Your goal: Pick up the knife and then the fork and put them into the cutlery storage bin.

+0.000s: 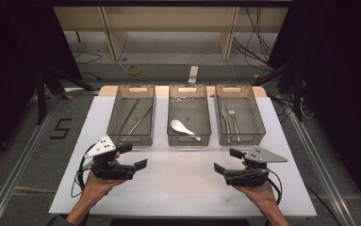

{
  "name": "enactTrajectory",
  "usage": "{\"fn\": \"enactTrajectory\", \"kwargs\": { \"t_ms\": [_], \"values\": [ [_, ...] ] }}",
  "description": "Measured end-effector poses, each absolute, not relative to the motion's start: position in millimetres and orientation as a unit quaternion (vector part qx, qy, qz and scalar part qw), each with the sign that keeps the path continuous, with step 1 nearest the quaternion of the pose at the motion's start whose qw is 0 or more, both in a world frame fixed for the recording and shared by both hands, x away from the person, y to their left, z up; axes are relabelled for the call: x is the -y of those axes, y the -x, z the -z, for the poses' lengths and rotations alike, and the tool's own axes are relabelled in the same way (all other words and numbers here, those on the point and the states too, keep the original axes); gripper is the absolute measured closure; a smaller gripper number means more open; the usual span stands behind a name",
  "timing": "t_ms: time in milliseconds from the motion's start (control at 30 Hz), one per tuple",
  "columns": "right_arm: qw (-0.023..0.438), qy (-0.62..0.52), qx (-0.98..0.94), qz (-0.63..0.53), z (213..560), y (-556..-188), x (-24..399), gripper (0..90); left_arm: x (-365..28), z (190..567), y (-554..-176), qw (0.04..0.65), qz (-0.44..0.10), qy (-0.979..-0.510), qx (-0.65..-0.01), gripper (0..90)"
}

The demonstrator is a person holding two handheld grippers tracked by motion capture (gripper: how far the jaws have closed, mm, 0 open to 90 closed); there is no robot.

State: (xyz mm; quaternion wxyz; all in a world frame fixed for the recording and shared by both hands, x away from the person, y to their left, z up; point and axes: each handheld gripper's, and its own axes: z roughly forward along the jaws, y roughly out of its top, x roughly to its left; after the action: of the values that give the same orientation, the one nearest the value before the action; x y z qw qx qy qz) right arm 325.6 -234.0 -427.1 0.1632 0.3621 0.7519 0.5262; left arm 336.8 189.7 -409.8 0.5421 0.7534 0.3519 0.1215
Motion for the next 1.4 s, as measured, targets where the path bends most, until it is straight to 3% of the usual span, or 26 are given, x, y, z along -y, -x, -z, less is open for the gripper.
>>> {"fn": "enactTrajectory", "kwargs": {
  "t_ms": [1400],
  "values": [
    [0.17, -0.368, -0.755, -0.516, 433.1, -314.3, 239.0, 17.4, -187.3, 410.0, -333.3, 0.538, -0.116, -0.759, -0.346, 13.9]
  ]
}}
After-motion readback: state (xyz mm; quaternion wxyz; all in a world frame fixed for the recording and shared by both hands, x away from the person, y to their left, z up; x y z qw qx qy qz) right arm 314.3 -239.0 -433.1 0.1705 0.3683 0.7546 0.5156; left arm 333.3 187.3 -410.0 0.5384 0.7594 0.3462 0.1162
